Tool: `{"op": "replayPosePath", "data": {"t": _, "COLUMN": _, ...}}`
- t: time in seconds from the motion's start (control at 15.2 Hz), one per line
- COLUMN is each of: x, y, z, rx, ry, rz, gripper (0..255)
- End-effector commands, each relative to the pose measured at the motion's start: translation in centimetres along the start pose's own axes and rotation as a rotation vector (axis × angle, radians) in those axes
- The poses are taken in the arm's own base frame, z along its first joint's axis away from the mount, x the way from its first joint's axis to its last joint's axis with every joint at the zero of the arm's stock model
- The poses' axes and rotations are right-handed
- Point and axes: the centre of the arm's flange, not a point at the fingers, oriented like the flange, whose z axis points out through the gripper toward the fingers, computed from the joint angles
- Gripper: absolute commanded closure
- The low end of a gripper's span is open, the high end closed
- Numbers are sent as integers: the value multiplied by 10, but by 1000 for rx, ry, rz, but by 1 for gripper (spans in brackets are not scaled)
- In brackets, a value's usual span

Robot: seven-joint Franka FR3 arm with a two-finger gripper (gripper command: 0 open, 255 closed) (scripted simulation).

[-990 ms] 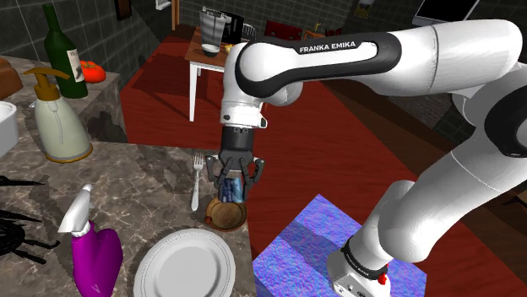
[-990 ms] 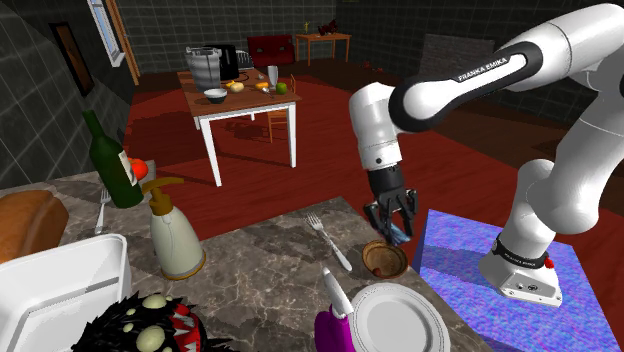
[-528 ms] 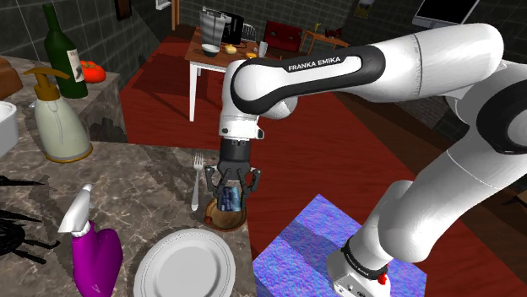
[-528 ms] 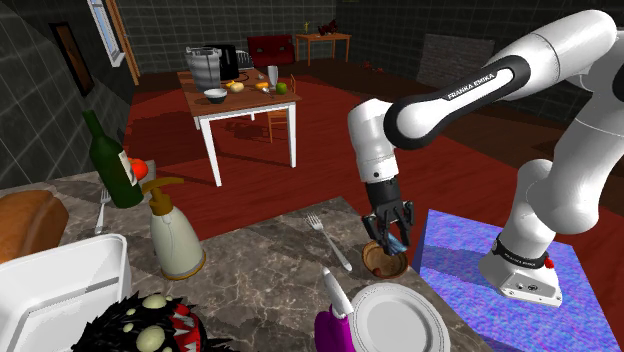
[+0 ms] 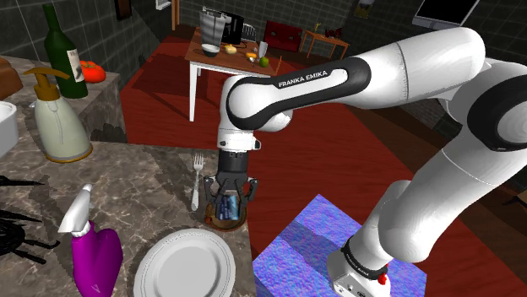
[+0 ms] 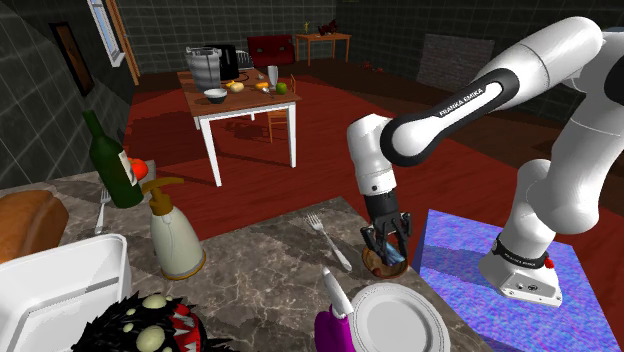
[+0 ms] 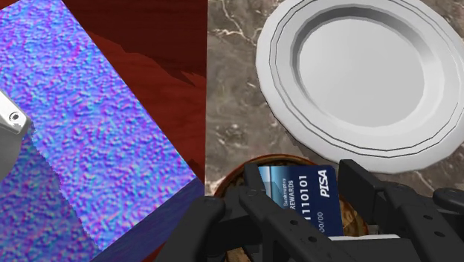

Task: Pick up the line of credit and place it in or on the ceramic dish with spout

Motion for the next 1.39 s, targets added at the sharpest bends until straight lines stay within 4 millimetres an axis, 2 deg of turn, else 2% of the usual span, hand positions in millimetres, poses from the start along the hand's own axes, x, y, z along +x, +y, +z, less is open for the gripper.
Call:
{"op": "replayPosePath", "data": {"t": 0.0, "x": 1, "y": 0, "z": 1, "rx": 0, "ry": 0, "rz": 0, "gripper": 255}}
{"op": "replayPosePath", "data": {"t": 0.26, "x": 1, "y": 0, "z": 1, "rx": 0, "ry": 0, "rz": 0, "gripper": 255}}
{"op": "replayPosePath", "data": {"t": 0.33, "x": 1, "y": 0, "z": 1, "rx": 0, "ry": 0, "rz": 0, "gripper": 0}}
{"op": "replayPosePath", "data": {"t": 0.66, "x": 1, "y": 0, "z": 1, "rx": 0, "ry": 0, "rz": 0, "gripper": 0}}
{"op": "replayPosePath", "data": {"t": 0.92, "x": 1, "y": 0, "z": -49, "rx": 0, "ry": 0, "rz": 0, "gripper": 0}}
{"op": "replayPosePath", "data": {"t": 1.32, "x": 1, "y": 0, "z": -49, "rx": 0, "ry": 0, "rz": 0, "gripper": 0}}
